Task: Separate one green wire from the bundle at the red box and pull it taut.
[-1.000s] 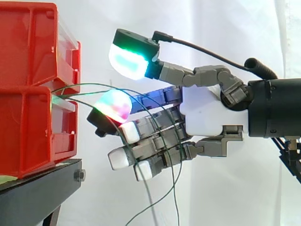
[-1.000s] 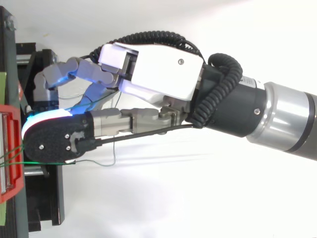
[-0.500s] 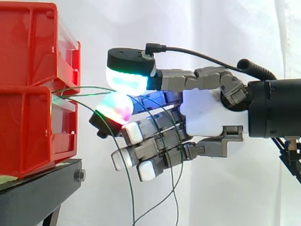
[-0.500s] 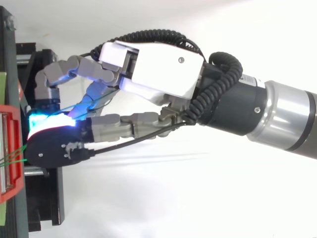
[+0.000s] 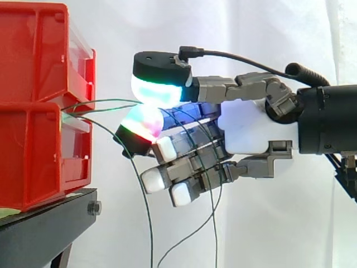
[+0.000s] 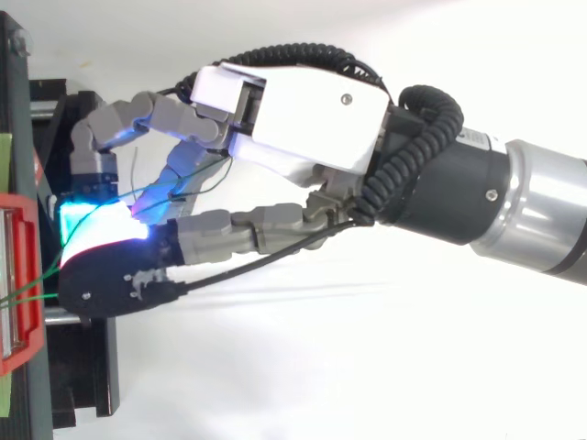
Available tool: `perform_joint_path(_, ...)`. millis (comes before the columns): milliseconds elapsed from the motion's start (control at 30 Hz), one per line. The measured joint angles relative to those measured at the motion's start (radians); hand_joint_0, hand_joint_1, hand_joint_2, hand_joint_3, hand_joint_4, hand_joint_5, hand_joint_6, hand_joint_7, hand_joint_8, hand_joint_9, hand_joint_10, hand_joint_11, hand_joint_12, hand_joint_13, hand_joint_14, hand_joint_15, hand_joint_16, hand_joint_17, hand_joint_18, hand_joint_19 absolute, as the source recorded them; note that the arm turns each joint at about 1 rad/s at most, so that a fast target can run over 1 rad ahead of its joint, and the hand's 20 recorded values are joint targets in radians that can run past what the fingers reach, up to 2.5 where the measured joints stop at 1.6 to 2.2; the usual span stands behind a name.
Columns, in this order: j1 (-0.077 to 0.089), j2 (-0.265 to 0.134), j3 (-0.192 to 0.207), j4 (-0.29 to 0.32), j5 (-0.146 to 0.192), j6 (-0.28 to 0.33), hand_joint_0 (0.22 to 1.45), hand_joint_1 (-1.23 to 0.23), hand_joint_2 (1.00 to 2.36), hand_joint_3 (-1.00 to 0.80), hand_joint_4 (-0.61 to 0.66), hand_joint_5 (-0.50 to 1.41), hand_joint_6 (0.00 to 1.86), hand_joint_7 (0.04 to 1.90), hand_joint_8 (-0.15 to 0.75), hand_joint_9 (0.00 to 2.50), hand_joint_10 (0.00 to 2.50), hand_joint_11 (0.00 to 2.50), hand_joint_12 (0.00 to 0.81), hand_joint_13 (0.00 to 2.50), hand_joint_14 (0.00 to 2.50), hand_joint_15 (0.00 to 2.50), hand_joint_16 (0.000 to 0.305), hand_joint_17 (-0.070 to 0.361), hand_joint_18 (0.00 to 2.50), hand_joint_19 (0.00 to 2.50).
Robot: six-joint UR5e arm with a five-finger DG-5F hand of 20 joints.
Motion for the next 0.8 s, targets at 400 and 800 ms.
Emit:
perform_joint_path(400, 0.000, 0.011, 0.001, -0.023, 0.000, 0.001, 0.47, -0.82, 1.00, -0.50, 0.21, -0.17, 0.81, 1.19, 0.325, 1.07, 0.02, 0.71, 0.369, 0.96, 0.02, 0.45, 0.057, 0.127, 0.89, 0.67)
perform_joint_path(800, 0.000, 0.012, 0.002, -0.027, -0.001, 0.001, 0.57, -0.61, 1.02, -0.21, 0.20, -0.17, 0.79, 1.27, 0.327, 1.12, 0.03, 0.72, 0.360, 1.01, 0.02, 0.48, 0.051, 0.116, 0.90, 0.73)
